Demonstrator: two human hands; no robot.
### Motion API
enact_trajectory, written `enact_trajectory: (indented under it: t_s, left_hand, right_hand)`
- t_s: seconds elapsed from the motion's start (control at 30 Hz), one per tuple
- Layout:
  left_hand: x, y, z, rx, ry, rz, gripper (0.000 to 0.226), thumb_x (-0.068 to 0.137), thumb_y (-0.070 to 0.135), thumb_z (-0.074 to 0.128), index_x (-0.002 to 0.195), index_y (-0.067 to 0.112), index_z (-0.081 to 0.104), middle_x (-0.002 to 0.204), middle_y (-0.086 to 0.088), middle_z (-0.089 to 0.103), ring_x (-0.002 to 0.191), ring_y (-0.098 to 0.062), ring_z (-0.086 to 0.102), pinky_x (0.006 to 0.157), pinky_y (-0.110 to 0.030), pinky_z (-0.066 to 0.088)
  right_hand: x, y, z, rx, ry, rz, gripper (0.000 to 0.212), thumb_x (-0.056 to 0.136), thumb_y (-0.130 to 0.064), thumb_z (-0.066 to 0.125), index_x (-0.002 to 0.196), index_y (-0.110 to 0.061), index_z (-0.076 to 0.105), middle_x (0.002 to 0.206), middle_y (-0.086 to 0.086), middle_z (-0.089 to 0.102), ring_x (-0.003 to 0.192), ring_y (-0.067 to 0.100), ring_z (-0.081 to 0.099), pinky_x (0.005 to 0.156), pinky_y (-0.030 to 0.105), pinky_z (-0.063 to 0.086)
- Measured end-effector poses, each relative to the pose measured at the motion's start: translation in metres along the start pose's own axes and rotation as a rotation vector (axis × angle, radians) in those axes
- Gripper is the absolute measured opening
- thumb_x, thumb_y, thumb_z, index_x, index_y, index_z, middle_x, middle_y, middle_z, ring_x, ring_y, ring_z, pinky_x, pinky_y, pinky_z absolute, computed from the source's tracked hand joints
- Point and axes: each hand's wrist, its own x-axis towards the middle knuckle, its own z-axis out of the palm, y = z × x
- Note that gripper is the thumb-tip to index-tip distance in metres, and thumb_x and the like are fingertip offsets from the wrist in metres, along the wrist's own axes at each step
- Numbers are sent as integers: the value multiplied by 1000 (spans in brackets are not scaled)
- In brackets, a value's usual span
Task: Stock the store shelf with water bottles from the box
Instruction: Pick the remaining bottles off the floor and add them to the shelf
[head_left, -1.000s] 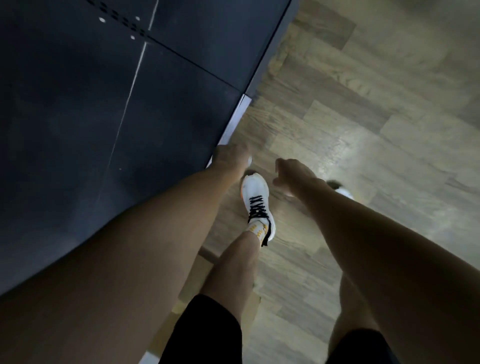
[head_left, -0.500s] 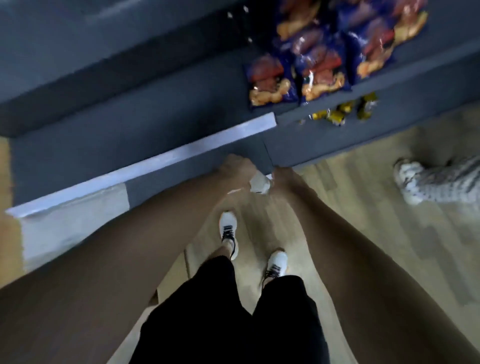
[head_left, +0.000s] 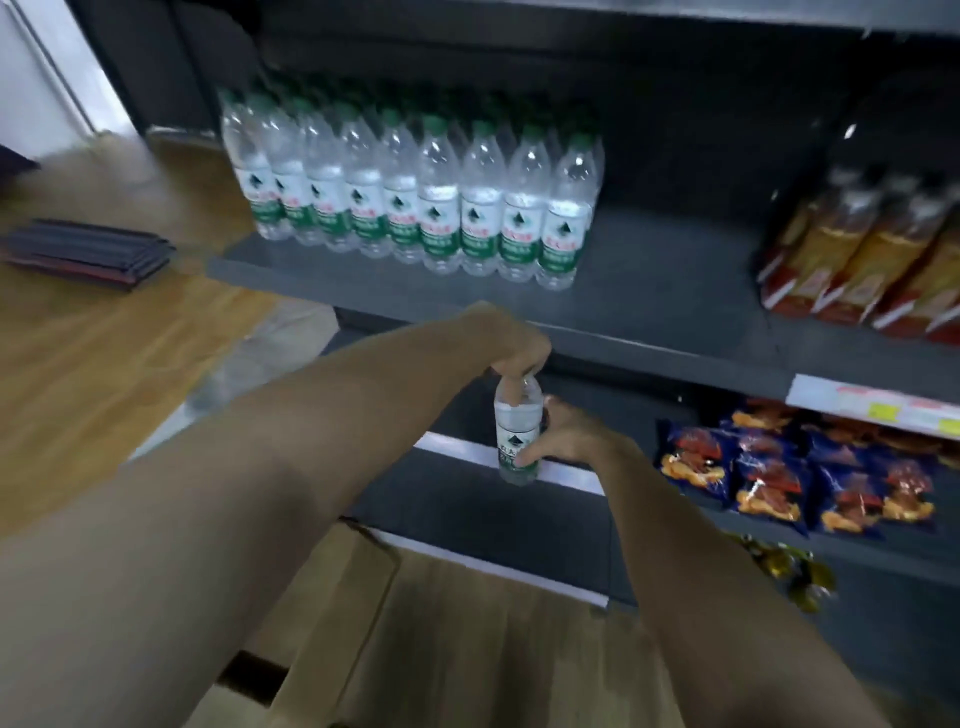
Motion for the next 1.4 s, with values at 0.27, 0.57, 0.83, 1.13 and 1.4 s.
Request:
enact_trajectory:
  t_s: [0.27,0.57,0.83,1.13,1.4]
  left_hand:
    - [-106,-122,-21,-155,183,-13,38,73,33,86,90,20,54,93,-5,62,76,-23,62,72,-39,58]
    - [-147,-274,47,-309,394,-196,42,87,35,71,119,10,60,116,-8,63,102,-26,59,87,-37,48]
    - [-147,-342,85,-256,417,-269,18,86,18,56,95,5,66,94,-11,65,88,-27,59,76,-35,42]
    - [-113,-414,59,-222,478,-401,22,90,19,52,102,8,67,108,-8,66,99,-28,59,89,-31,45]
    - [-110,-438,71,-314,290,-567,27,88,15,49,107,10,68,107,-11,67,96,-33,62,80,-39,55]
  right_hand:
    - [28,-144,45,187,260,-77,50,54,-30,88,99,-22,69,94,-6,73,90,11,69,75,30,57]
    - [63,-248,92,196,338,-76,48,56,-28,89,99,-26,71,98,-3,74,88,11,68,72,29,56]
    - [117,-324,78,218,448,-162,49,41,-47,80,85,-28,68,92,-7,74,87,15,70,83,41,59]
    - [218,-397,55,195,529,-279,63,58,-44,82,108,-22,50,98,-4,65,92,23,64,82,40,56]
    - [266,-419,93,102,528,-314,78,63,-51,84,122,-20,44,108,5,67,98,30,65,71,33,47]
